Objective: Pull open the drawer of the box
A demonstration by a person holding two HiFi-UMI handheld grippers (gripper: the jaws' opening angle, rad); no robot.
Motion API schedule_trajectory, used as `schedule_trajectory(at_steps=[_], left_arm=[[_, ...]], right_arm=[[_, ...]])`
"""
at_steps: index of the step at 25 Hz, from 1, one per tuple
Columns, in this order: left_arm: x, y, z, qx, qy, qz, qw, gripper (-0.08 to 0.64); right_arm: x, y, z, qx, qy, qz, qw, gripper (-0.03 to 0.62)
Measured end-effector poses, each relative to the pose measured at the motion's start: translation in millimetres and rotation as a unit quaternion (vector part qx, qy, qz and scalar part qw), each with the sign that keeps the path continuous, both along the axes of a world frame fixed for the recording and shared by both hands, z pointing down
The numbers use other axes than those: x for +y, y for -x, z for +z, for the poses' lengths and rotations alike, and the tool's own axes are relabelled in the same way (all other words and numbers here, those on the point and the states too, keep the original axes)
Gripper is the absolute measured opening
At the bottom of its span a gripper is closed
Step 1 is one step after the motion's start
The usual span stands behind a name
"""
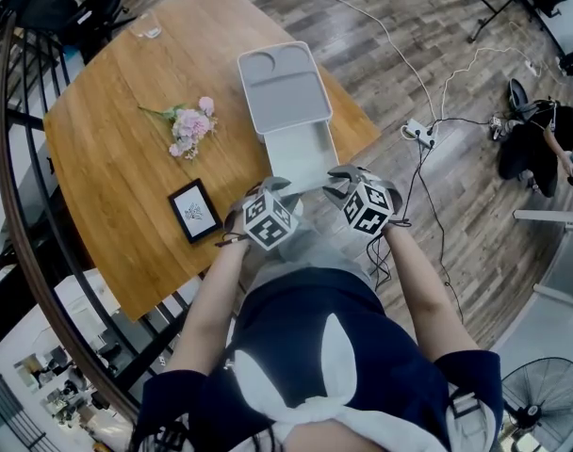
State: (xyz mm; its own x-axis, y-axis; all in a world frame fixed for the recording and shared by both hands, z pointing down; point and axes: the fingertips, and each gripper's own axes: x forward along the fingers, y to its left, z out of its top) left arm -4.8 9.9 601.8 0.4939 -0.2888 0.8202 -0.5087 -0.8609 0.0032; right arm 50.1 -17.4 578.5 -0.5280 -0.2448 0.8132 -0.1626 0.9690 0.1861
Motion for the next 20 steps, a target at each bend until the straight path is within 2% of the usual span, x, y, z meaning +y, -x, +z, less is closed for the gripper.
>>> schedule_trajectory(at_steps=[20], left_arm=[[18.9, -7.7, 10.2, 0.000, 0.002, -0.005, 1.0000, 0.129]], right_arm=[[17.2, -7.3, 9.5, 0.008, 0.002, 0.003, 1.000, 0.143]])
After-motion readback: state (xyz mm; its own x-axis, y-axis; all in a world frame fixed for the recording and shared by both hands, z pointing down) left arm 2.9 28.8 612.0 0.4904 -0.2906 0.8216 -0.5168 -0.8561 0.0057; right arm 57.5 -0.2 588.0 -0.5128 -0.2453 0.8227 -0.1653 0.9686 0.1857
